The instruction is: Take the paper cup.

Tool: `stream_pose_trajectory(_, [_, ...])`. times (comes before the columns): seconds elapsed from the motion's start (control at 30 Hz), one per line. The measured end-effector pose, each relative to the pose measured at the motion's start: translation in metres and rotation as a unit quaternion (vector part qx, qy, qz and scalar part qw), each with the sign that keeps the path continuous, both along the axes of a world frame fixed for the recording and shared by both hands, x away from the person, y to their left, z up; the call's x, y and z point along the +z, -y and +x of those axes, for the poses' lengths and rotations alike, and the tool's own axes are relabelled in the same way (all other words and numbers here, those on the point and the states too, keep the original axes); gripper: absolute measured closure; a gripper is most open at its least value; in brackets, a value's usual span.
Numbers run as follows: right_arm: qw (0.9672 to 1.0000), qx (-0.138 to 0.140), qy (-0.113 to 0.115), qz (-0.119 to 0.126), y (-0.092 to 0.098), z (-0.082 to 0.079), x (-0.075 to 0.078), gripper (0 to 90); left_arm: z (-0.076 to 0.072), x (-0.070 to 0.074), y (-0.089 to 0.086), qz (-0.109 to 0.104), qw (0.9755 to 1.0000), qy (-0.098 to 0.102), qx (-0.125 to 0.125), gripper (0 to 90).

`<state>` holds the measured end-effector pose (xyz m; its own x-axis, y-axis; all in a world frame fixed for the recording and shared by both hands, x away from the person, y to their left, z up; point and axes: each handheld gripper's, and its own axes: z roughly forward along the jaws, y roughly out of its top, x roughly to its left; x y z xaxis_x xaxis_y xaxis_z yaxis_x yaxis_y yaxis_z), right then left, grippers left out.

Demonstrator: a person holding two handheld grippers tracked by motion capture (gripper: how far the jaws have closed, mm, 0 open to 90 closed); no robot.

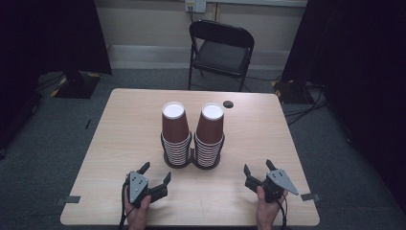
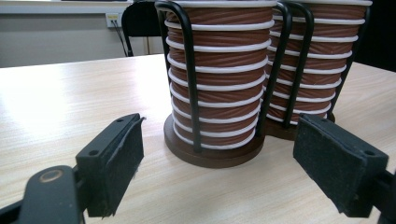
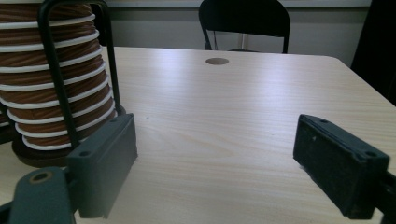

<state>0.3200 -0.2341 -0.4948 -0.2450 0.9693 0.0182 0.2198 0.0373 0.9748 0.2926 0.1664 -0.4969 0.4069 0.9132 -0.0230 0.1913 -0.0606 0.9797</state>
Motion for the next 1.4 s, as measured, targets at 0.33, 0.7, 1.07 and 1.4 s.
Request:
stream_pose_trajectory(0.33, [0.9999, -0.002, -0.011, -0.01, -0.003, 0.002, 0.001, 13.4, 0.001, 0.0, 0.001, 0.007, 1.0, -0.004, 0.0, 17.3])
stream_pose_trajectory(0.7, [0.9989, 0.031, -0.035, 0.002, -0.005, 0.005, 0.006, 18.7, -0.002, 0.0, 0.0, -0.001, 1.0, 0.003, 0.006, 17.3])
stream_pose_trajectory(1.07, [0.9946, 0.094, -0.028, 0.033, -0.018, 0.003, 0.017, 23.0, -0.002, 0.0, 0.0, 0.005, 1.0, 0.008, -0.003, 17.1])
stream_pose_trajectory(1.4, [0.9914, 0.128, -0.024, 0.005, -0.036, 0.008, 0.03, 21.5, -0.002, 0.0, -0.002, -0.004, 0.9999, 0.004, -0.011, 17.1])
